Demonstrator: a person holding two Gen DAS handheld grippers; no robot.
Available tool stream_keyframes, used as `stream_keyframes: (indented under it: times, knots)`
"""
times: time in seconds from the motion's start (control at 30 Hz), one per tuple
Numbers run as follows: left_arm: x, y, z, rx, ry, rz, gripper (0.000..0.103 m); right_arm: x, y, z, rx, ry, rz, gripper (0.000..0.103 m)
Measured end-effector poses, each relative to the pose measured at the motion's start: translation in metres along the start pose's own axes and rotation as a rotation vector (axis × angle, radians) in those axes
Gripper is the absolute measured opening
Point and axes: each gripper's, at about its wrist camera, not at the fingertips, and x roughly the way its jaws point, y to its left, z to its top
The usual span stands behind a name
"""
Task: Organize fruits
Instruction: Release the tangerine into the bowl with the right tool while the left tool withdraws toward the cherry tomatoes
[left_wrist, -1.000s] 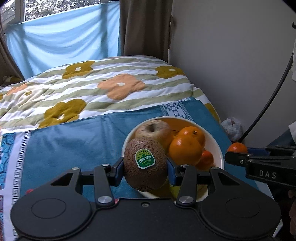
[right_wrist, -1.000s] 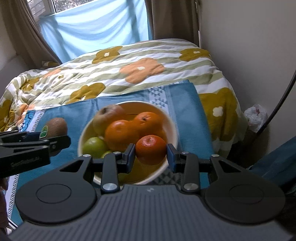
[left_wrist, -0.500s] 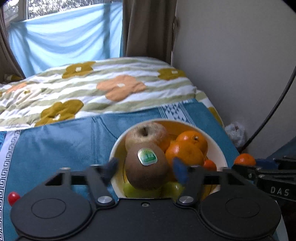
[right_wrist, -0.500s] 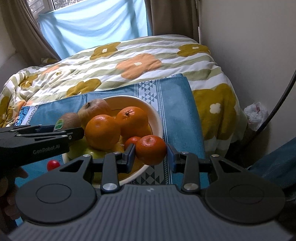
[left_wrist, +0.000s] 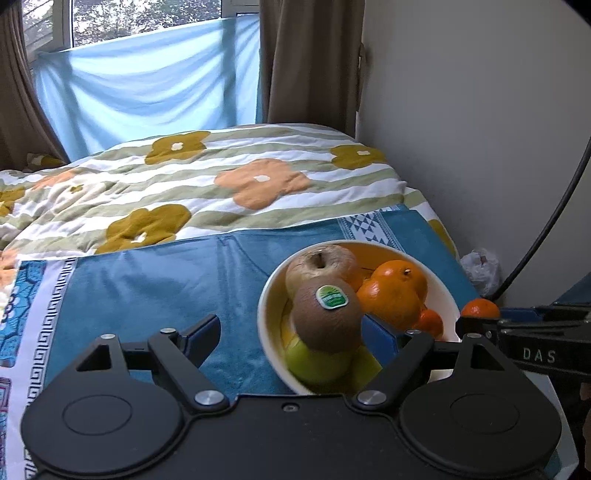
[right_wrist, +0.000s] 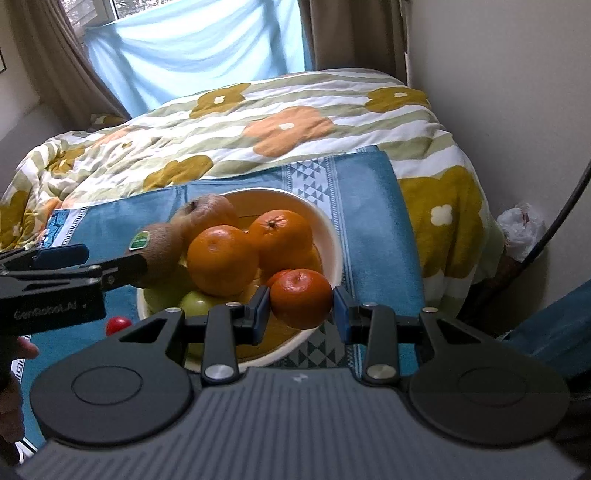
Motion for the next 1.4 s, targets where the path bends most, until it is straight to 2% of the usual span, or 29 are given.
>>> stream_keyframes:
  times: [0.7, 0.73, 0.8, 0.87, 1.4]
  knots:
    - [-0.038, 0.027, -0.026, -0.094, -0.003, 0.133, 0.087, 0.024, 0.022, -0.007, -0.107, 0.049, 0.091, 0.053]
    - [-0.040, 0.027, -0.027, -0.099, -0.004, 0.137, 0.087, 0.023, 0.022, -0.008, -0.111, 0.039, 0.085, 0.058]
    - [-0.044, 0.027, -0.028, -0.107, -0.008, 0.143, 0.087, 0.017, 0.023, -0.008, -0.120, 0.014, 0.068, 0.093]
    - [-0.047, 0.027, -0.028, -0.113, -0.012, 0.148, 0.087, 0.011, 0.023, -0.009, -0.121, -0.020, 0.063, 0.100]
    - [-0.097, 0.040, -0.037, -0.168, -0.049, 0.208, 0.087, -0.028, 0.037, -0.005, -0.130, -0.051, 0.104, 0.100]
